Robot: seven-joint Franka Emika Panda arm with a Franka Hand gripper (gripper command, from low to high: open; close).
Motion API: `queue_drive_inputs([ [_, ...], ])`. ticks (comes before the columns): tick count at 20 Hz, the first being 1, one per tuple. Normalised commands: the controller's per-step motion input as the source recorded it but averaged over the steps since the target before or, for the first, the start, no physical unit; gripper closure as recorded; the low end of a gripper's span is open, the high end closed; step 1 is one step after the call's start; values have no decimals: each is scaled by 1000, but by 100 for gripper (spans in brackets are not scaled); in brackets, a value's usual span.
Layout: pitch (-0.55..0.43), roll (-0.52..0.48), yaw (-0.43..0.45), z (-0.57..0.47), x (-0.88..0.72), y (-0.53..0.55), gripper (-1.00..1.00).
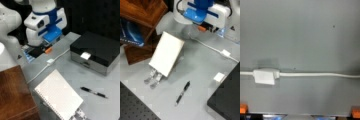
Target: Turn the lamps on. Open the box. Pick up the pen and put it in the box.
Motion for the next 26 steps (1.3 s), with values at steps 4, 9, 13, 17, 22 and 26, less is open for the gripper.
queue_drive_inputs([
  [4, -6, 63, 71, -219, -325, 292, -100],
  [9, -32, 113, 2, -152, -384, 339, -100],
  [13, -77, 130, -6, -134, -419, 197, -100],
  [17, -87, 140, -24, -105, -444, 95, -100],
  [22, -63, 93, -22, -156, -463, 77, -100],
  [26, -52, 12, -8, -224, -403, 148, -100],
])
